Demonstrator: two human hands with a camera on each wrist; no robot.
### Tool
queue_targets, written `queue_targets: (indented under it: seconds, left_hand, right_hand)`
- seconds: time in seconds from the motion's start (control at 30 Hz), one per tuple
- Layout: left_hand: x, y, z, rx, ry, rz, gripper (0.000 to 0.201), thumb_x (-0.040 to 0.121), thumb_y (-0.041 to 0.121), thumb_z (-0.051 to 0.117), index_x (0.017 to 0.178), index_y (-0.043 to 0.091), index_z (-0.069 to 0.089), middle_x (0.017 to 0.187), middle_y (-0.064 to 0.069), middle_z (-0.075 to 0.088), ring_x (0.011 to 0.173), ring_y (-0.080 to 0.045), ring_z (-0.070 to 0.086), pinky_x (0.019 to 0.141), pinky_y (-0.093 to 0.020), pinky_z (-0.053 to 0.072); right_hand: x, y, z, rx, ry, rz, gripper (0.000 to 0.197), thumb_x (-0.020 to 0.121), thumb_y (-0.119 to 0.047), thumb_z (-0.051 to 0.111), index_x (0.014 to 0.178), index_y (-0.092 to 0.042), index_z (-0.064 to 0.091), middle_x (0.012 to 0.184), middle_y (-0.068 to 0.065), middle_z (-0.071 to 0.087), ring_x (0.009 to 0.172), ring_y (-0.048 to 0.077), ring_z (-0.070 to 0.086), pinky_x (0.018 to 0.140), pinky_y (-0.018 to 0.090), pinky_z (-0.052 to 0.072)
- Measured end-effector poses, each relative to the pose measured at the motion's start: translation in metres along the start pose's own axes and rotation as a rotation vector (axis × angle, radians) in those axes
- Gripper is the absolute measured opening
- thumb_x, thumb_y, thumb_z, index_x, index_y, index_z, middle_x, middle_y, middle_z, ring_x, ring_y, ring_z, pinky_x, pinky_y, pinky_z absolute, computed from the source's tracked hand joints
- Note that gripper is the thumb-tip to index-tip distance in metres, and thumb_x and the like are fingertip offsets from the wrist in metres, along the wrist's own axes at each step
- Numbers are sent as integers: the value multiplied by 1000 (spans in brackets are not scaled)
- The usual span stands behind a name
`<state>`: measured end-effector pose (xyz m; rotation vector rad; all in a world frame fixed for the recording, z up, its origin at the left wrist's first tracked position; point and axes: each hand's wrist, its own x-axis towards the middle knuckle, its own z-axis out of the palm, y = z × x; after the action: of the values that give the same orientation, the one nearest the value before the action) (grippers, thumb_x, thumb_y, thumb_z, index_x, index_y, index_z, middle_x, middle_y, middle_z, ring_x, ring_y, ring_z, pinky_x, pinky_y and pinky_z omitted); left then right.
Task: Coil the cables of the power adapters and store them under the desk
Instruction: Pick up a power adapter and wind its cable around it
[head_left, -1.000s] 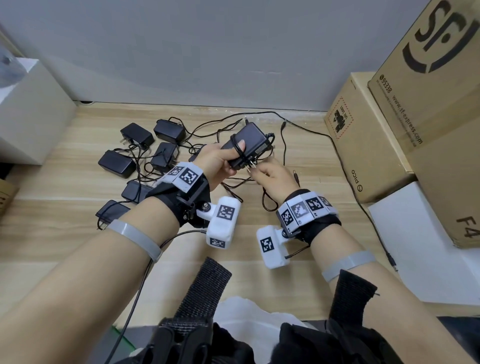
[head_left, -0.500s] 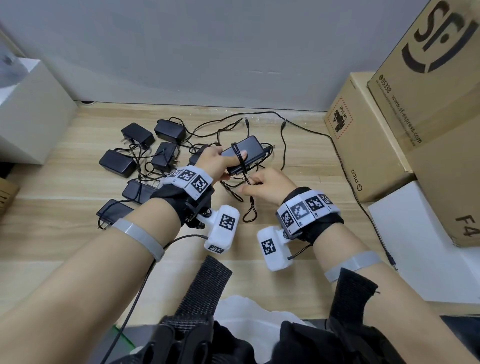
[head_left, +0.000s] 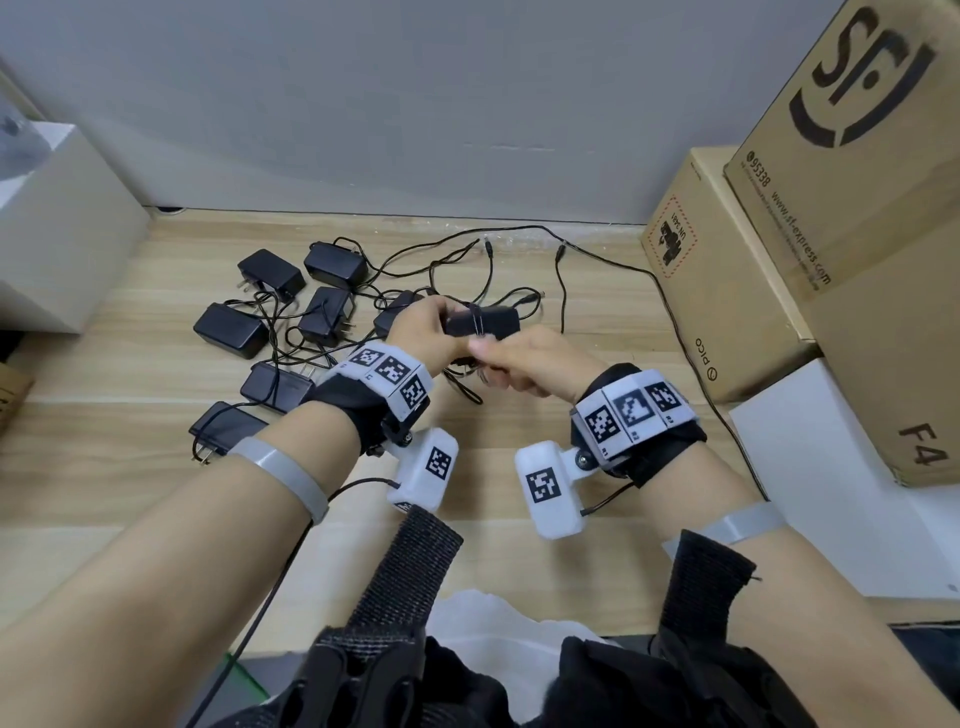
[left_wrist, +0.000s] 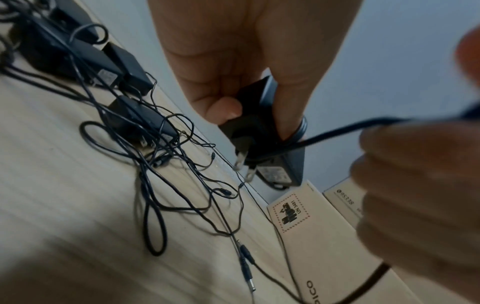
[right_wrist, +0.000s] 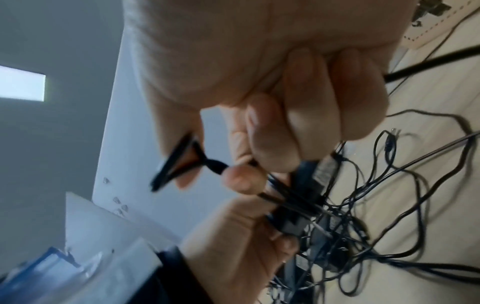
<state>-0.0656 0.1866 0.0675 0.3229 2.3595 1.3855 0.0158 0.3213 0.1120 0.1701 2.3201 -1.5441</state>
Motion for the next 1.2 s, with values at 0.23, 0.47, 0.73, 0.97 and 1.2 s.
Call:
queue_targets:
  seconds: [0.23,0.47,0.73,0.97,1.2]
  left_hand:
    - [-11,0,2,500,-331,48,32,66,14,82,77,22,53,79,4,57,76,-15,52,67,-20,37]
    - [-8,-5,-20,212,-574,101,35,63,8,83,87,22,61,85,-2,64,84,-18,58,85,-37,49]
    - [-13,20,-41,-465,-703,185,49,52,40,87,94,21,70,83,3,71,73,-10,67,63,-22,54]
    - [-1,32,-24,-575,-178,5,32,73,14,70,101,3,58,75,-5,59,59,-12,52,52,-20,35]
    - [3,33,-23,-292,-42,27,19,79,13,72,93,13,60,78,0,58,56,-7,54,45,-14,41]
  right_hand:
    - [5,-13,-24,232,395,-95,42,84,-21,65,50,-20,40,43,-8,32,36,6,26,46,23,24]
    - [10,18,-40,13,647,-18,50,83,-29,65,49,-18,29,51,-3,24,50,13,24,53,28,21]
    - [18,28,-17,-8,585,47,49,87,-44,54,62,-3,58,56,5,53,54,23,43,57,30,34]
    - [16,19,11,-106,262,37,48,97,-31,42,52,-18,53,33,-18,47,39,-3,46,54,23,28]
    - [3,-1,7,-274,214,-44,27,92,-25,51,77,-15,72,68,-13,62,77,12,55,73,27,39]
